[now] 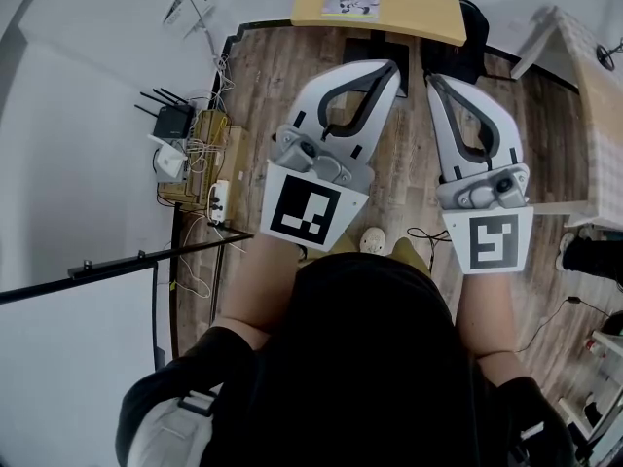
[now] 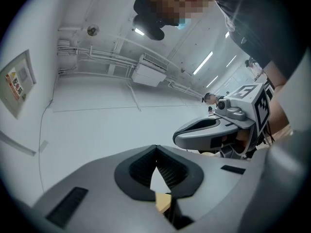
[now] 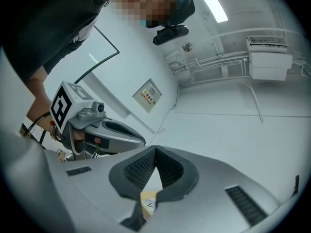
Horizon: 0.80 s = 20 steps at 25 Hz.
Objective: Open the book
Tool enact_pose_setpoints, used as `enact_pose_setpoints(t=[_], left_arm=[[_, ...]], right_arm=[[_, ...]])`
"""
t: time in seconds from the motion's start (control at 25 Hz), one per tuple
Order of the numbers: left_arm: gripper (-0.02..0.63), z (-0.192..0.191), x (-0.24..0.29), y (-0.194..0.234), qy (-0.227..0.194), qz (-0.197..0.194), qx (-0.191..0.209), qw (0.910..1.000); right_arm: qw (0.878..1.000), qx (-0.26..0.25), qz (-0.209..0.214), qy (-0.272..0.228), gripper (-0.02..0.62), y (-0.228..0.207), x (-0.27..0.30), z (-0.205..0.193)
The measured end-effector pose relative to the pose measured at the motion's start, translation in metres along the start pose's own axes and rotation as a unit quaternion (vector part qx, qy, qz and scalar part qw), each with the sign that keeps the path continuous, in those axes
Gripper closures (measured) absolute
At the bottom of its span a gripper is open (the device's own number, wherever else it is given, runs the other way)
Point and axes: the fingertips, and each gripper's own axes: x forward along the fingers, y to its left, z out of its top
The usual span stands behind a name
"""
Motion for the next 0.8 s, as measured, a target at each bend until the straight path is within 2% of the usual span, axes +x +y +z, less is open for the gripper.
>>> enact_pose_setpoints(t=[0.8], left_arm=[[0.595,-0.0032,0.0062,-0.0039,0.008,0.003,0.012,0.9999]], right_arm=[[1.0,0.003,0.009,-0.008,0.566,-0.0043,-0.0017,-0.0034]])
